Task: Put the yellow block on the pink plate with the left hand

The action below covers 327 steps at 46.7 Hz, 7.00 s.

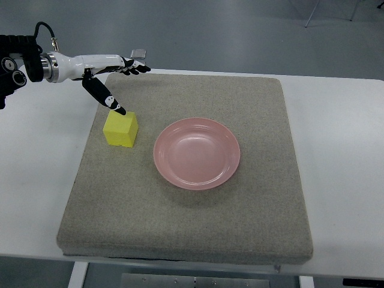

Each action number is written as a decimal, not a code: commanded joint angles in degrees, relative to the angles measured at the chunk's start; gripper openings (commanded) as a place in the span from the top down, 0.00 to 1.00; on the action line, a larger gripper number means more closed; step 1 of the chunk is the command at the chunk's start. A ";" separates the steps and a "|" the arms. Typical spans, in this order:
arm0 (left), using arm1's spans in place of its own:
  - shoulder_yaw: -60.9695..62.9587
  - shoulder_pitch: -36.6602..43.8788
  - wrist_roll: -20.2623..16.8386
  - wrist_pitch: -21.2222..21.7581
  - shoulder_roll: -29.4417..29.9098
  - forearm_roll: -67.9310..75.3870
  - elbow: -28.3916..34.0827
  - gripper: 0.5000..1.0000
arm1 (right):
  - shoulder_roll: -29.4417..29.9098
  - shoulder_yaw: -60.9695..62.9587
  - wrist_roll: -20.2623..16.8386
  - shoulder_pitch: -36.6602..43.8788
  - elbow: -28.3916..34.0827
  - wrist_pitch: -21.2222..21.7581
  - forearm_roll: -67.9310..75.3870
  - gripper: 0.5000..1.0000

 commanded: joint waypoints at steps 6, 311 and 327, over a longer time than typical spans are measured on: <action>-0.07 -0.16 -0.84 0.18 0.09 7.89 0.04 0.02 | 0.00 0.00 0.00 -0.04 0.01 0.00 0.00 0.15; -6.84 5.46 -4.10 14.15 -16.17 -1.41 35.55 0.11 | 0.00 0.00 0.00 -0.04 0.01 0.00 0.00 0.15; -6.92 6.78 5.84 14.06 -19.33 -27.60 36.60 0.15 | 0.00 0.00 0.00 -0.04 0.01 0.00 0.00 0.15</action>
